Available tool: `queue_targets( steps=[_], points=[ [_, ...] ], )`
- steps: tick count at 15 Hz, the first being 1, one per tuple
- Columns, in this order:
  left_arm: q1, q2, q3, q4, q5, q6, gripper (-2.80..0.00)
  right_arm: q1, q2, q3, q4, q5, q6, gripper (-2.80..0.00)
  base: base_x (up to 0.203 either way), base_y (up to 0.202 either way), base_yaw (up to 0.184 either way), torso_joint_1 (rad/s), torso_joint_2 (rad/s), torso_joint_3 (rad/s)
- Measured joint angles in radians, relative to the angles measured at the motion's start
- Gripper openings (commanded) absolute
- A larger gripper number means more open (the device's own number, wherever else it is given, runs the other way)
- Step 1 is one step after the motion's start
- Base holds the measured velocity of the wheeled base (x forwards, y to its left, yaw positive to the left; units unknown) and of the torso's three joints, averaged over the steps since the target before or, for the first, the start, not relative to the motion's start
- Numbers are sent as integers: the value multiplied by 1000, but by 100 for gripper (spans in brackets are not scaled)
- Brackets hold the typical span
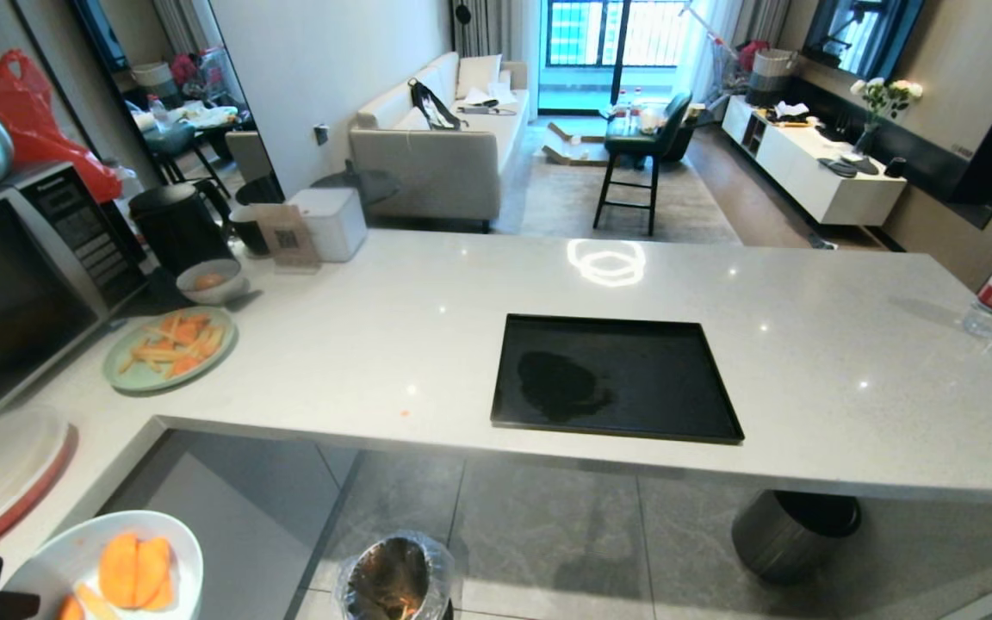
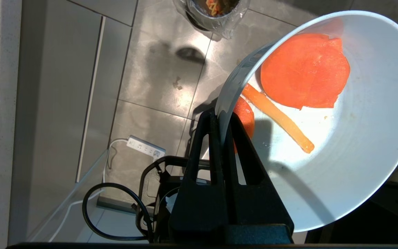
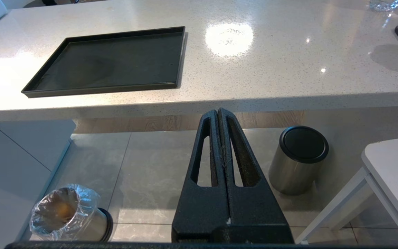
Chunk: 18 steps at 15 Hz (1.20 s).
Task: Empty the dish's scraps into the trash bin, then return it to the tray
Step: Move the bowl over the trash can
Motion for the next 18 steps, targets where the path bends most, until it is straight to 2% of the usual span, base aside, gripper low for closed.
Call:
queue_targets(
  steps=[18],
  points=[
    [-7, -9, 12, 7, -1, -3, -280, 0, 0, 0, -1, 0, 2, -280, 0, 0, 0, 0, 0, 0]
  ],
)
